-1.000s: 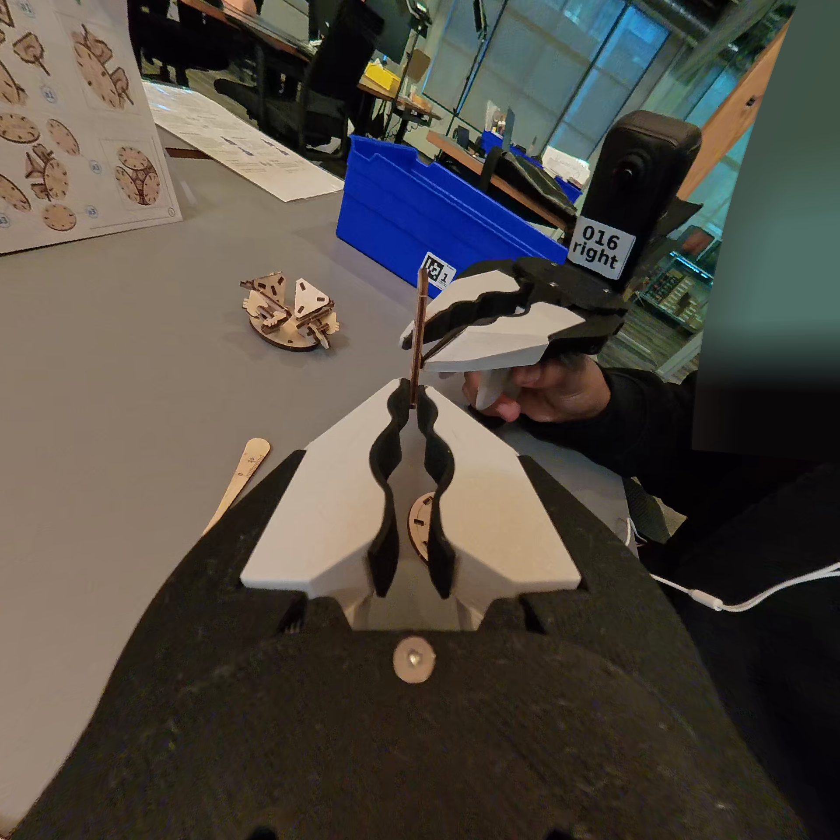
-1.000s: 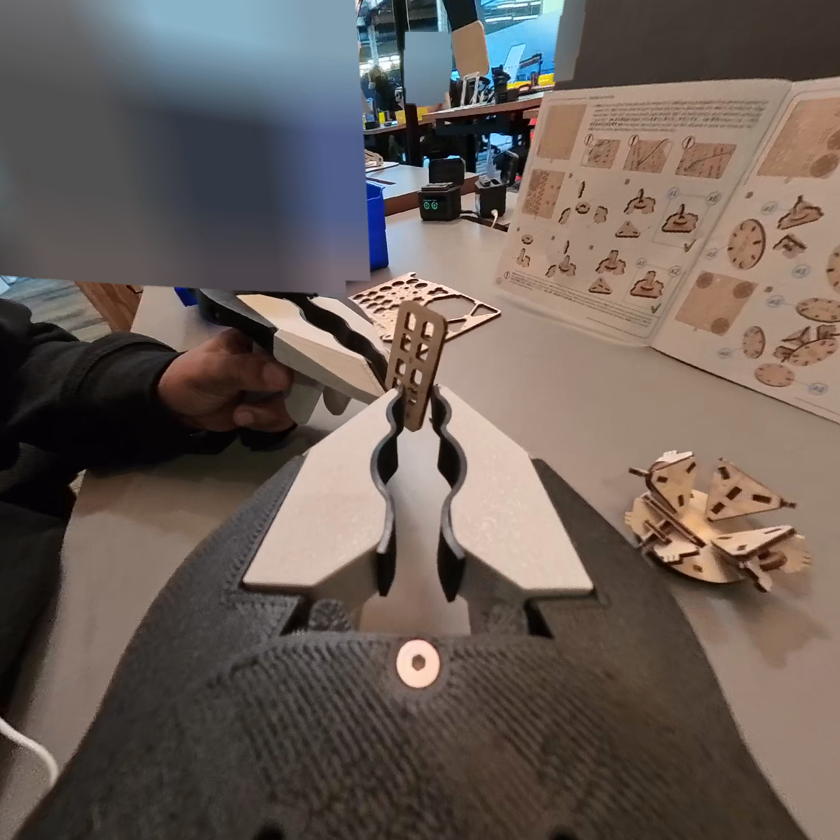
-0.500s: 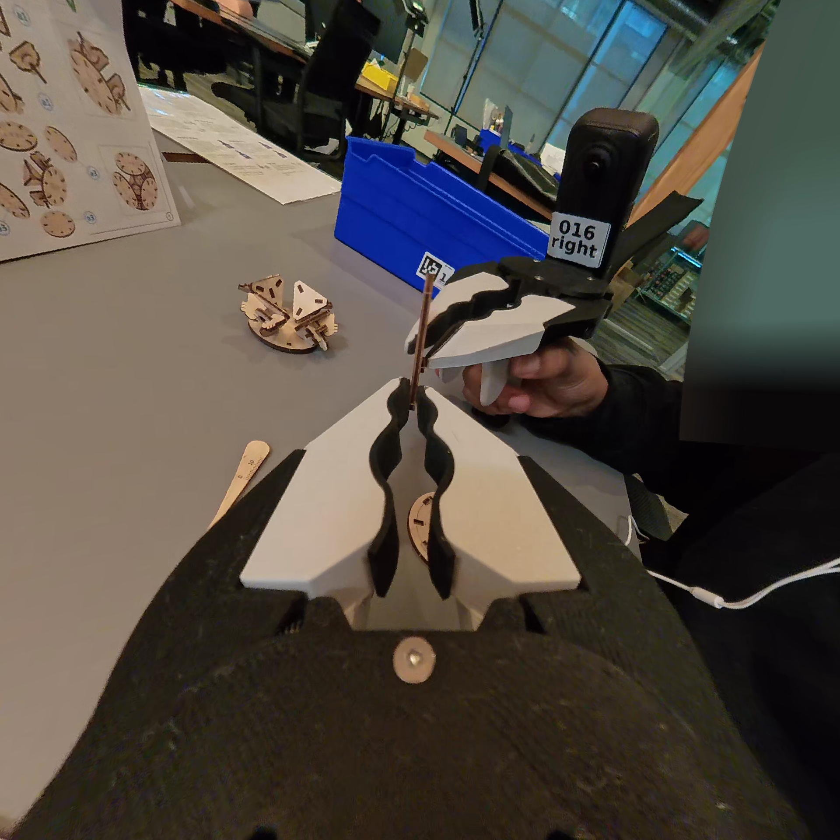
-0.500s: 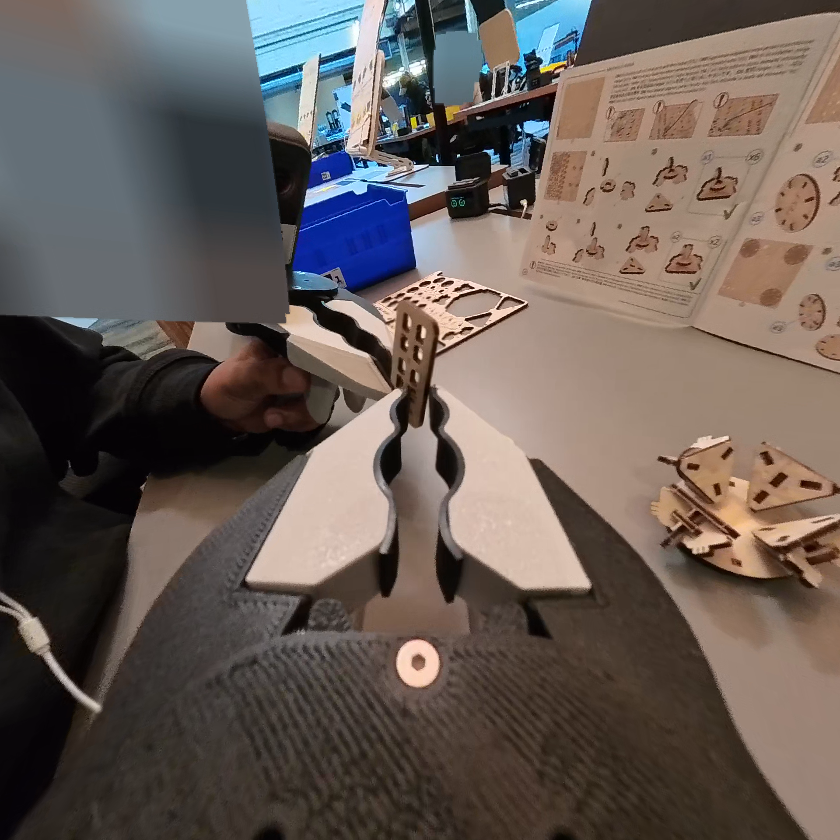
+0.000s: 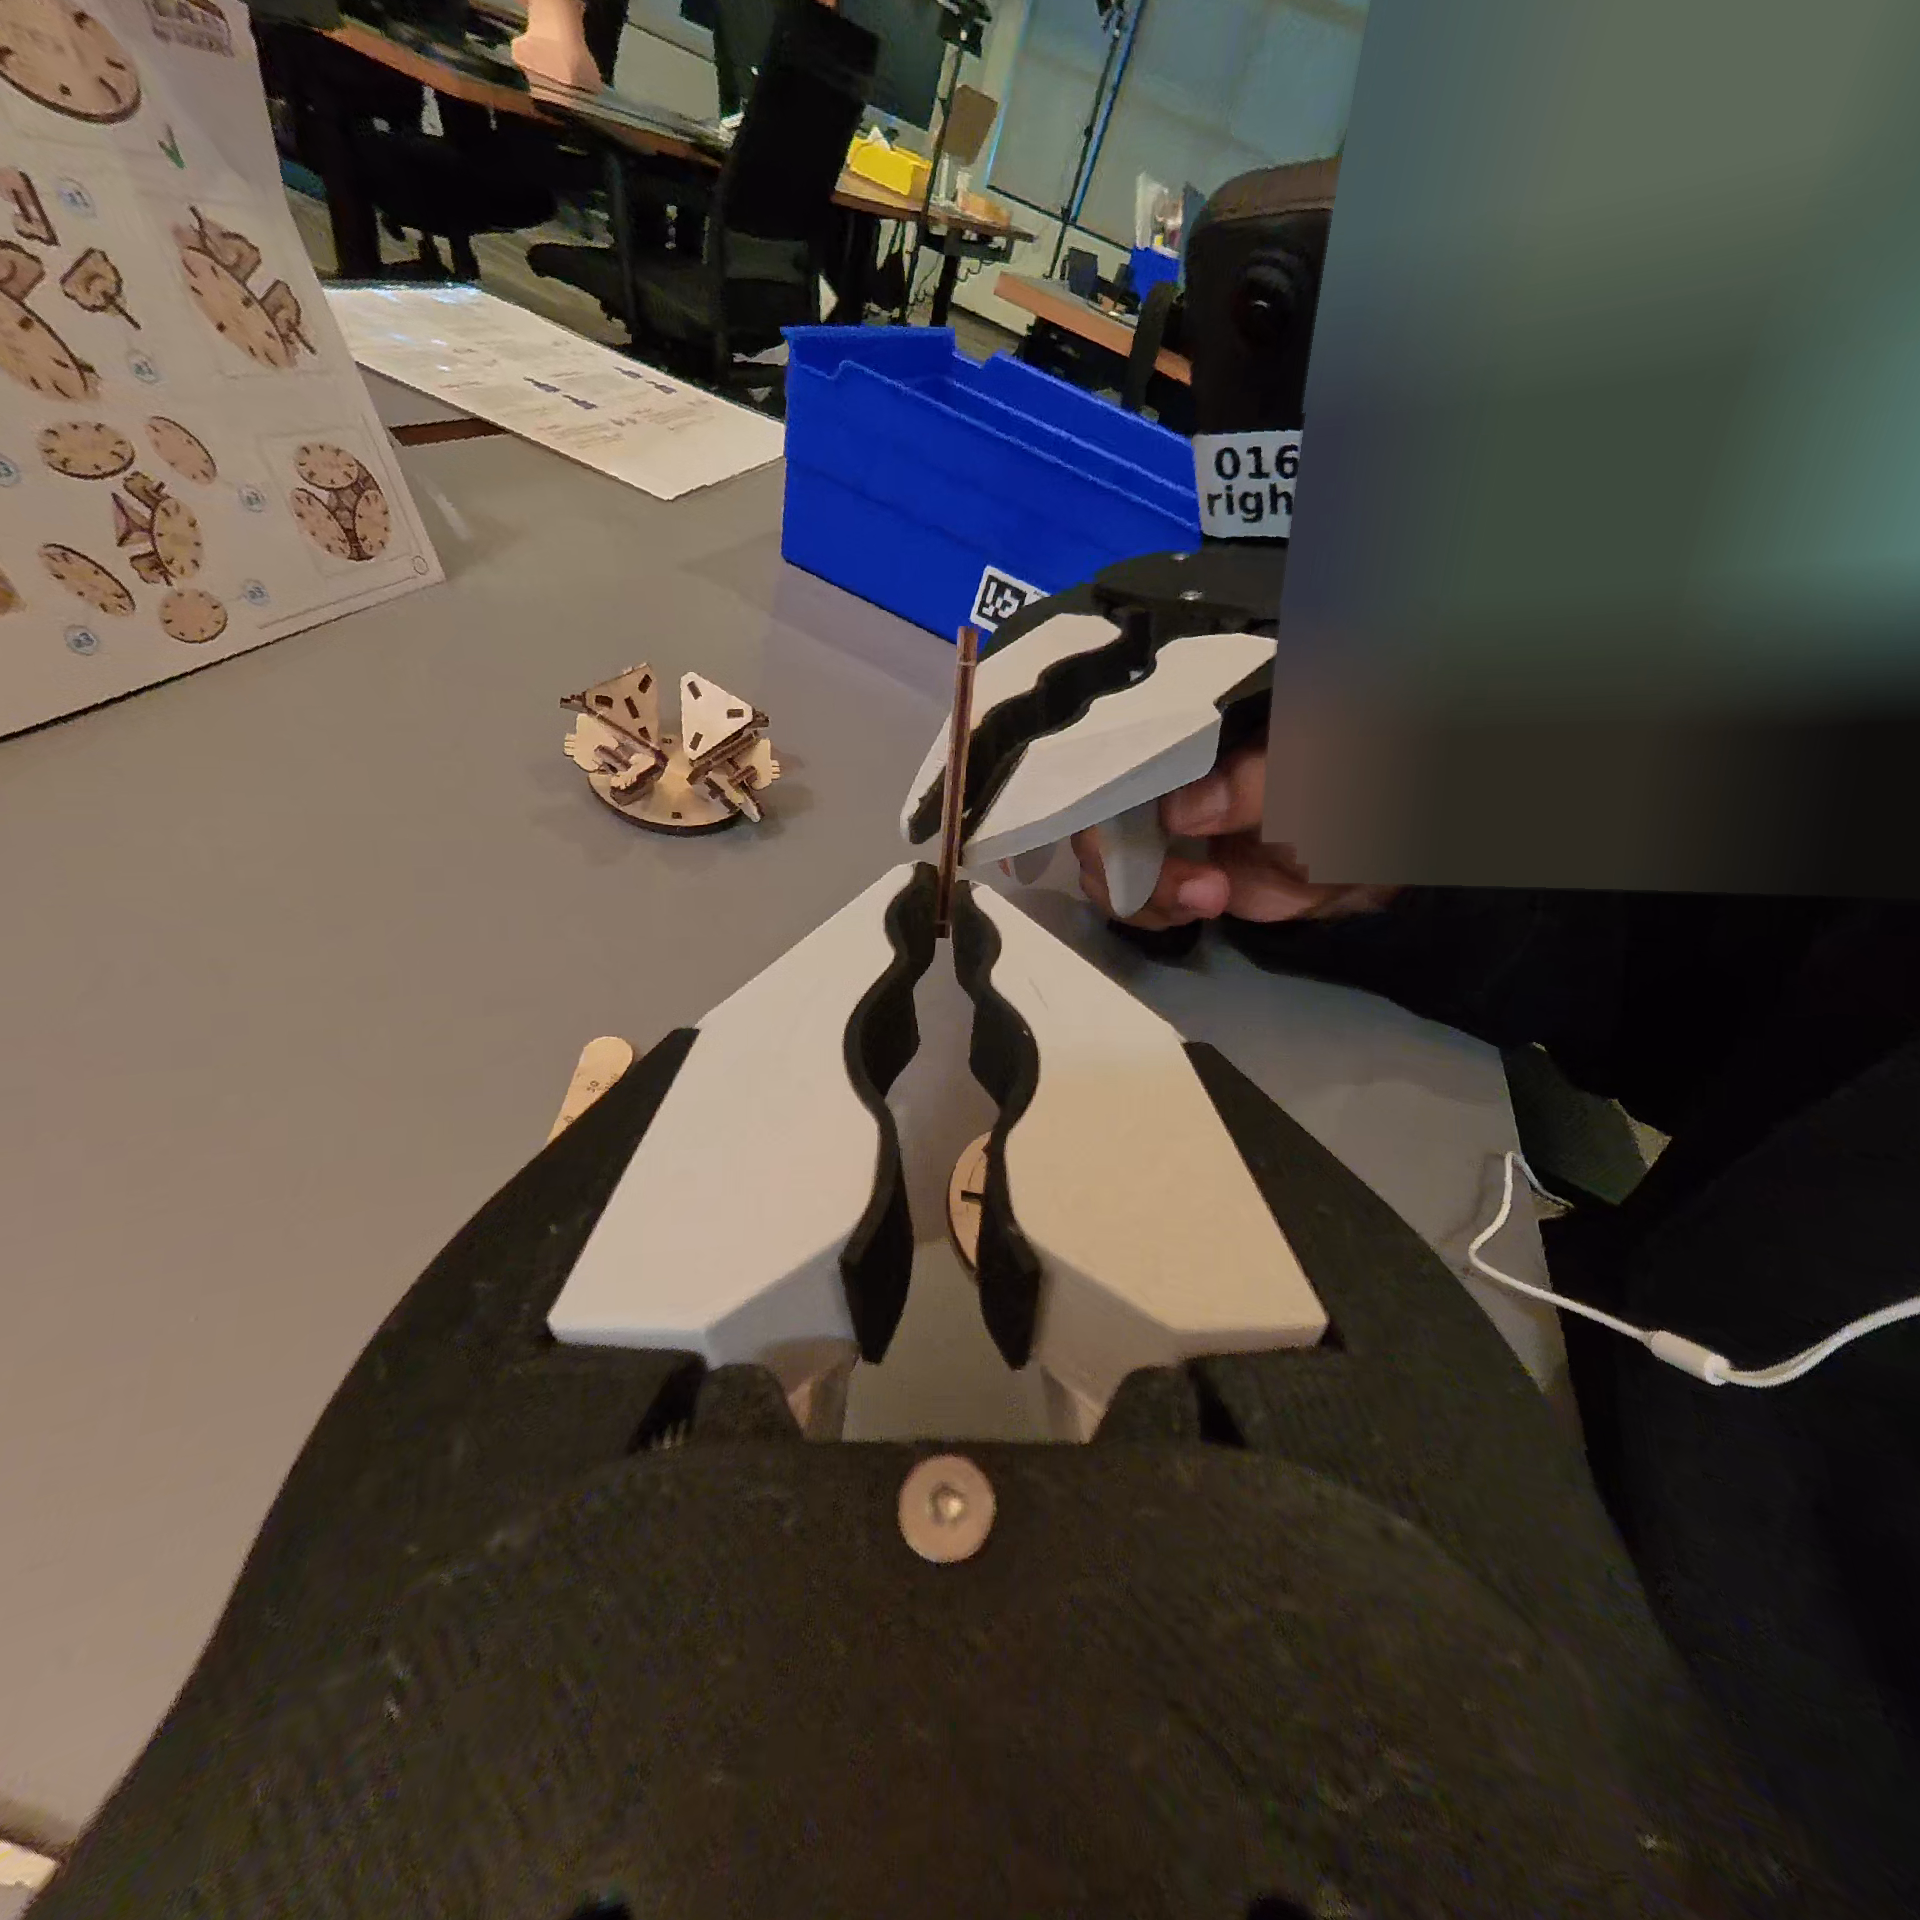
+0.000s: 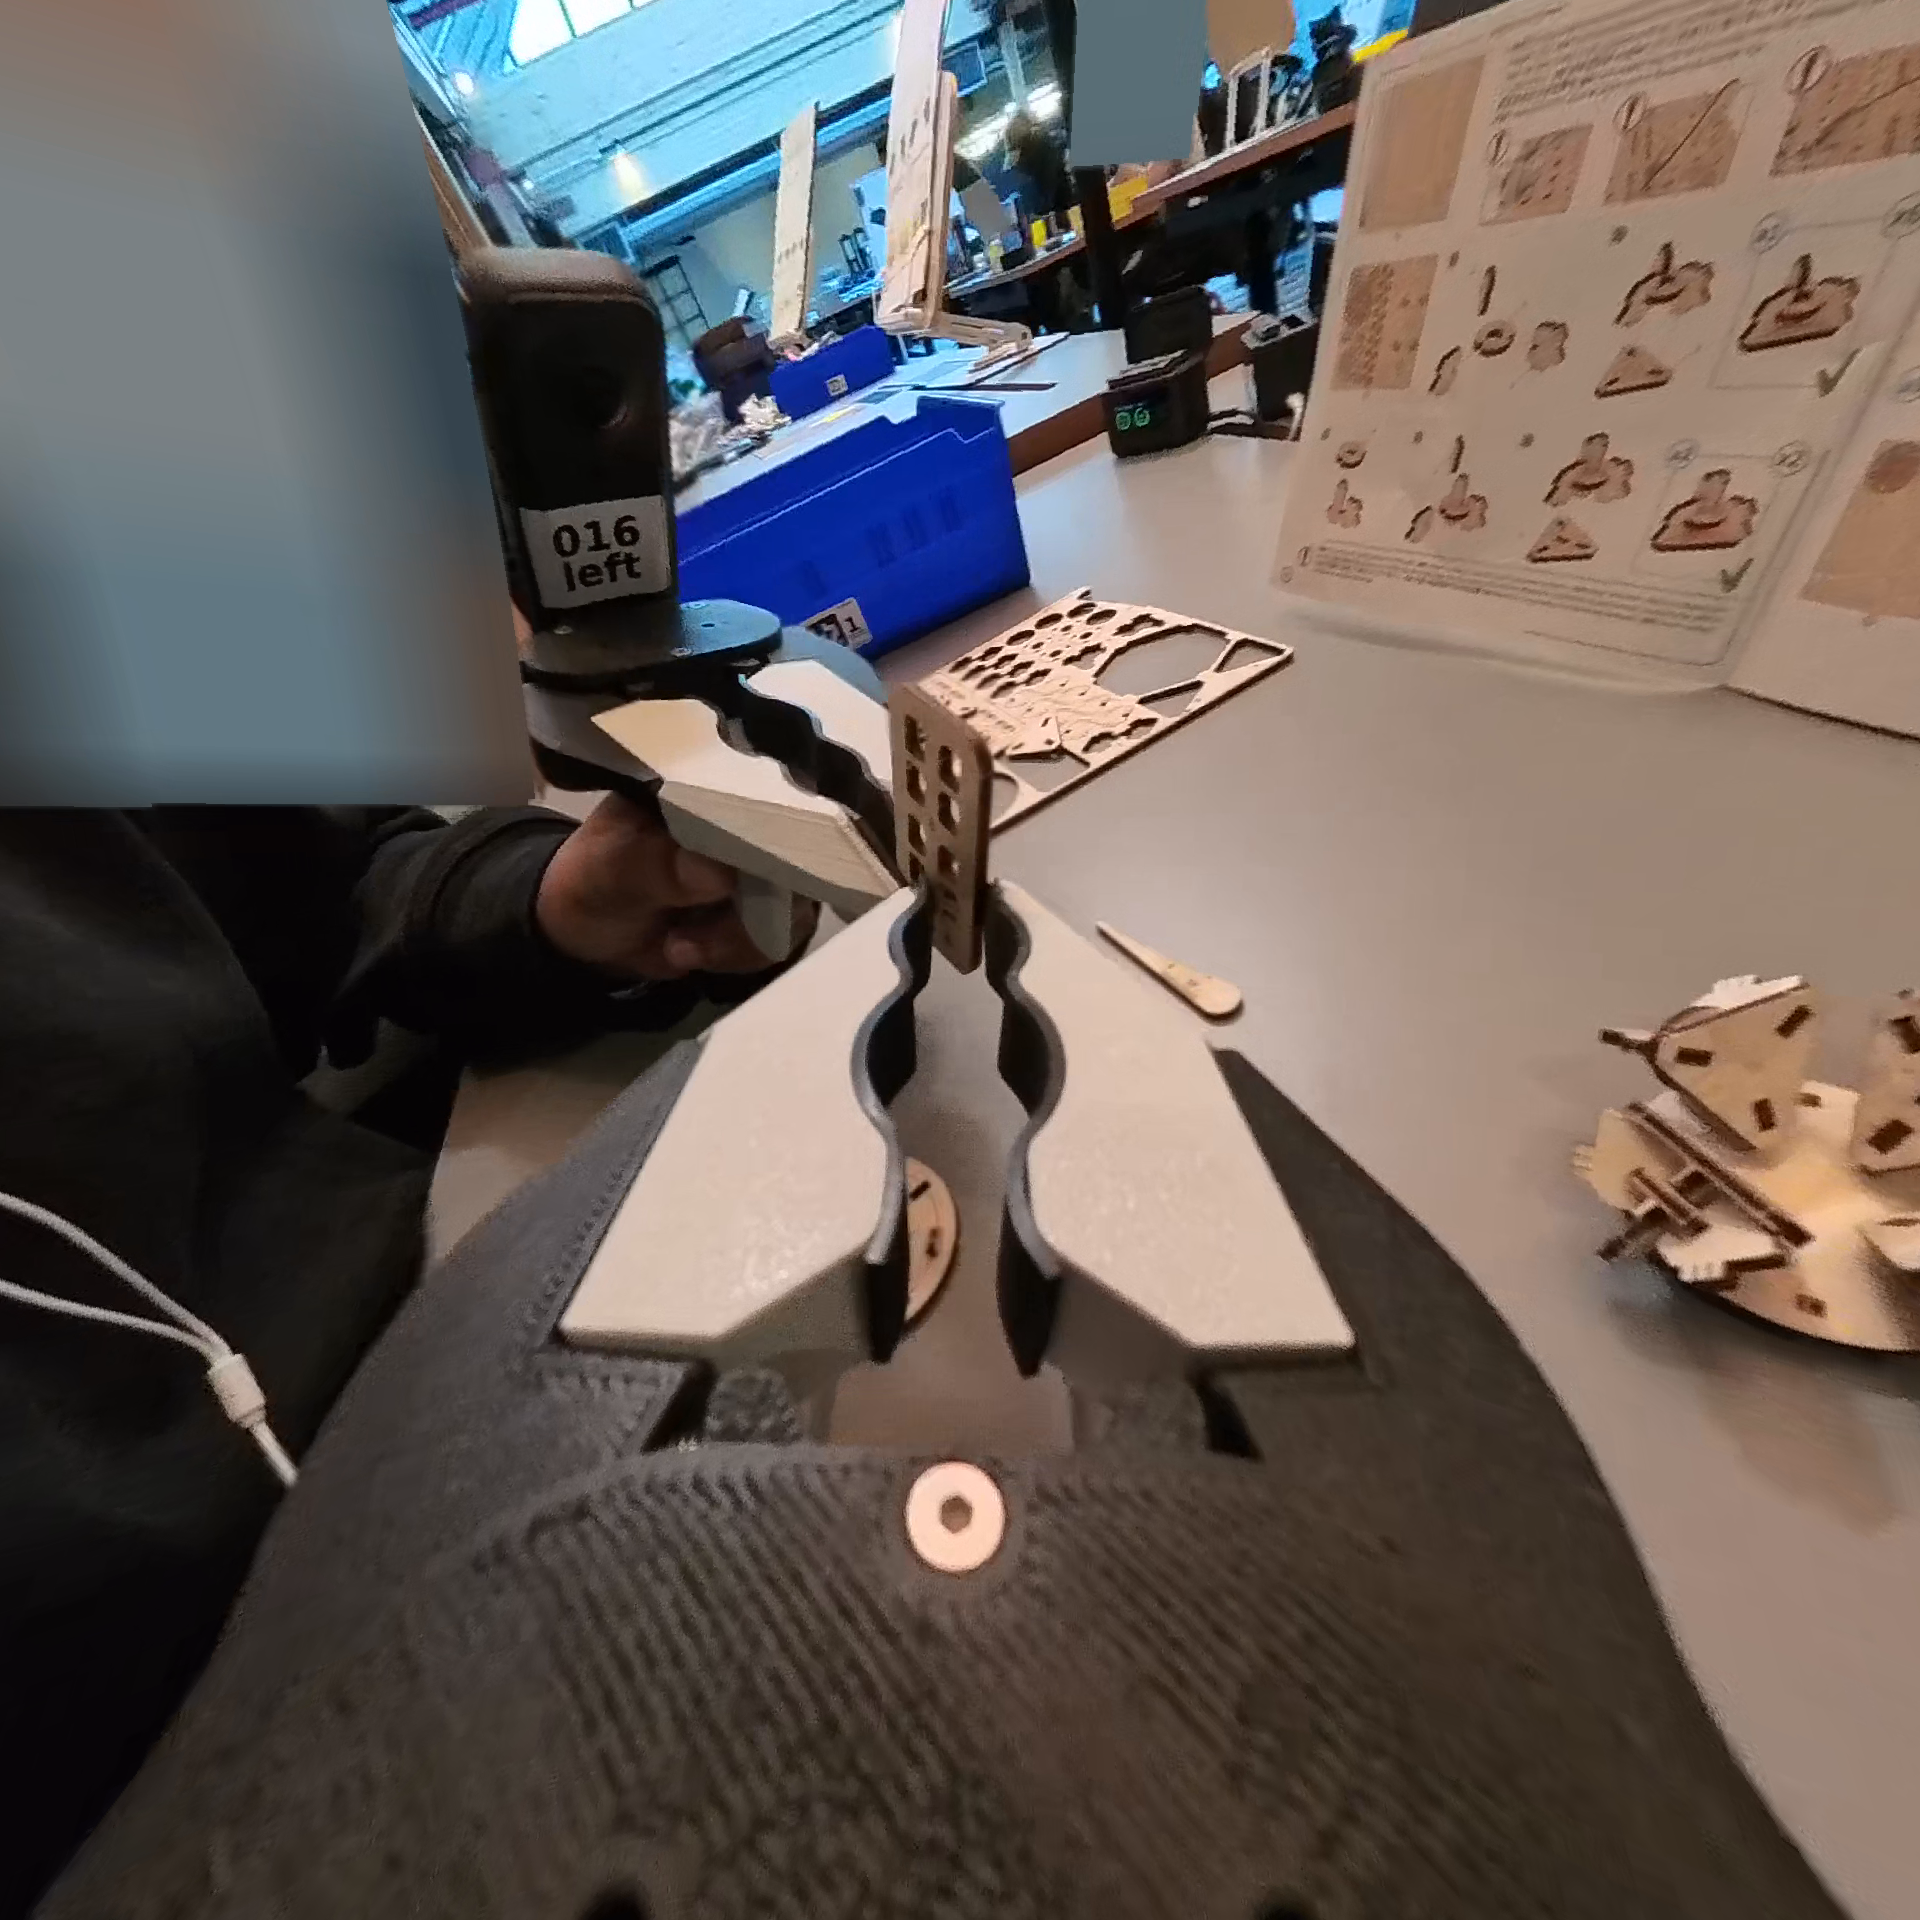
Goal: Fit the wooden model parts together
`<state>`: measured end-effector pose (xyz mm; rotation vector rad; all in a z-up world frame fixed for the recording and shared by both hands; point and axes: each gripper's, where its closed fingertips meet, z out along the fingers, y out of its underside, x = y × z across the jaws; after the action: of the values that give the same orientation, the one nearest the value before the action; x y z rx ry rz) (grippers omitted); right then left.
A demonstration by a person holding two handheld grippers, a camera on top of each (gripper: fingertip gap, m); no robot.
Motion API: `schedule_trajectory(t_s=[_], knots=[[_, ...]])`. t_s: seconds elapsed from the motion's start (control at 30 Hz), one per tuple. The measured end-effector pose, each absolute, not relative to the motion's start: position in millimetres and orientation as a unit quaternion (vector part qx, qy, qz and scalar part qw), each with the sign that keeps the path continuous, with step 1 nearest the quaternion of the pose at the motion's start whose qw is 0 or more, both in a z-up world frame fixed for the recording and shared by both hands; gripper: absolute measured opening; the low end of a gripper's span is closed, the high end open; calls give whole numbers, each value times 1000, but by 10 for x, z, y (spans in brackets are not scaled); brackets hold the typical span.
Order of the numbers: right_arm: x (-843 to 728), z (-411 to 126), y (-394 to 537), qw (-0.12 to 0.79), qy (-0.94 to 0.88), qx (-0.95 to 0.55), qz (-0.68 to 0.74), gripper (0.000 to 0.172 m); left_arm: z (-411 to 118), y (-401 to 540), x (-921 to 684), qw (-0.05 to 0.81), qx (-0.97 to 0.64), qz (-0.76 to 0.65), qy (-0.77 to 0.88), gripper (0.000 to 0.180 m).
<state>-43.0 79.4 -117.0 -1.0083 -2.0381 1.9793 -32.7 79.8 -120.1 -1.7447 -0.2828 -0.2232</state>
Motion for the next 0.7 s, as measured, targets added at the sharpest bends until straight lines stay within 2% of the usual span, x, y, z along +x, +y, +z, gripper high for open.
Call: schedule_trajectory(t_s=[0.3, 0.43, 0.5, 0.53, 0.6, 0.67, 0.7], knots=[[-426, -1255, 814, 44, -685, -343, 641, 8, -1267, 810, -328, 609, -784, -57, -111, 0], [-479, -1363, 849, 38, -688, -372, 622, 13, -1350, 809, -364, 588, -802, -17, -103, 0], [-488, -1389, 860, 35, -688, -380, 617, 12, -1377, 807, -387, 581, -807, -4, -104, 0], [-513, -1420, 896, 42, -689, -391, 608, 0, -1380, 794, -415, 580, -808, 6, -107, 0], [-623, -1458, 1091, 92, -687, -418, 587, 0, -1322, 745, -472, 588, -801, 18, -111, 0], [-603, -1360, 1102, 82, -670, -405, 617, 0, -1372, 738, -496, 574, -810, 21, -117, 0], [-593, -1344, 1075, 72, -667, -402, 624, 8, -1373, 747, -489, 575, -809, 18, -117, 0]])
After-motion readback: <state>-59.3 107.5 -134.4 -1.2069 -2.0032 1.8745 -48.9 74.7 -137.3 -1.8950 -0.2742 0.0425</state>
